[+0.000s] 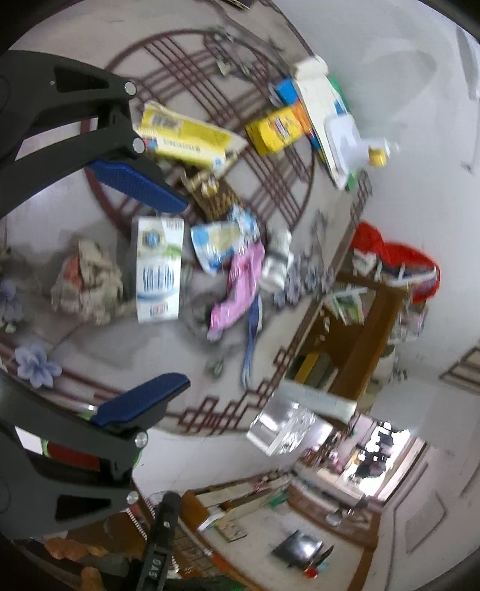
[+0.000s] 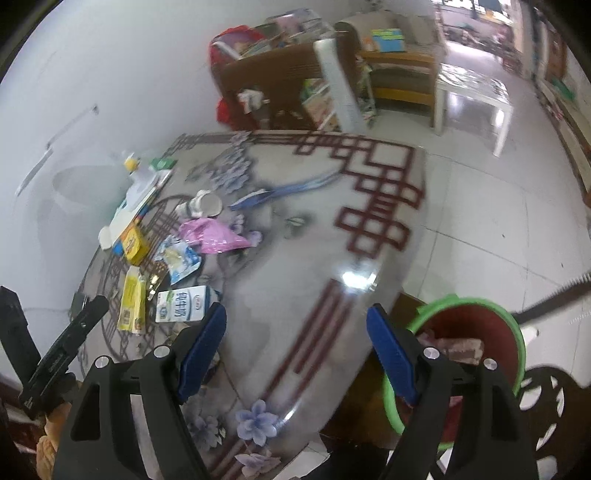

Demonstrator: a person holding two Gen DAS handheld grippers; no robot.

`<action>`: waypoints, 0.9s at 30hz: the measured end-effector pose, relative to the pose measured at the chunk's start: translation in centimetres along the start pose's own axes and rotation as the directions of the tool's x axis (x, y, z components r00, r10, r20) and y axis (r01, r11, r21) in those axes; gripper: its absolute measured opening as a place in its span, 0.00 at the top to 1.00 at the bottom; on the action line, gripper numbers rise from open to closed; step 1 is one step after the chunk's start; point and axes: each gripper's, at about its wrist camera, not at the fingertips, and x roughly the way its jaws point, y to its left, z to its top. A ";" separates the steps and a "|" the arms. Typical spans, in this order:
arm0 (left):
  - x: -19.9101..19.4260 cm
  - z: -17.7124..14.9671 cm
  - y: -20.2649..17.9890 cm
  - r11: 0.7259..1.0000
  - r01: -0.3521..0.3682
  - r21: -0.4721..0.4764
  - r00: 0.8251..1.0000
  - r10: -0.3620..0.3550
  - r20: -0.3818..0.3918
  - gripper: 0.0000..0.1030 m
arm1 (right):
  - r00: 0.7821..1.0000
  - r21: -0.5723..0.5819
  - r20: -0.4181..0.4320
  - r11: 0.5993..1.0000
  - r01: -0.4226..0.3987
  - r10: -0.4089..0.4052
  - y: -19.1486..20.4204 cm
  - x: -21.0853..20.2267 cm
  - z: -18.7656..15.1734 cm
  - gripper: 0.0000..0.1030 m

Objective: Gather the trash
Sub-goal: 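Grasp yellow juice carton with left tool while right tool grasps blue-white snack bag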

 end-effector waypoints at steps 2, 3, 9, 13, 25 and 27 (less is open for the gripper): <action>0.0 0.0 1.0 0.999 -0.028 -0.027 1.000 0.028 -0.002 0.16 | 1.000 -0.023 -0.012 0.999 -0.024 0.023 0.6 1.0 0.8 0.26; -0.1 0.2 1.5 0.998 -0.049 -0.044 0.999 0.049 -0.001 0.16 | 0.999 -0.031 -0.021 0.999 -0.037 0.036 0.9 1.6 1.2 0.26; -0.3 0.7 2.6 0.991 -0.114 -0.068 0.993 0.115 0.013 0.16 | 0.992 -0.100 -0.078 0.989 -0.106 0.098 3.3 4.3 2.9 0.26; 0.6 0.6 3.8 0.986 -0.144 -0.088 0.990 0.144 -0.010 0.16 | 0.987 -0.125 -0.111 0.984 -0.128 0.114 4.4 5.8 3.4 0.26; 5.8 -0.2 11.3 0.955 -0.278 -0.106 0.954 0.261 -0.148 0.17 | 0.973 -0.126 -0.200 0.982 -0.140 0.113 5.1 10.6 4.6 0.26; 6.9 -0.3 12.1 0.955 -0.278 -0.106 0.951 0.259 -0.168 0.17 | 0.970 -0.158 -0.213 0.975 -0.153 0.118 6.3 11.4 4.9 0.26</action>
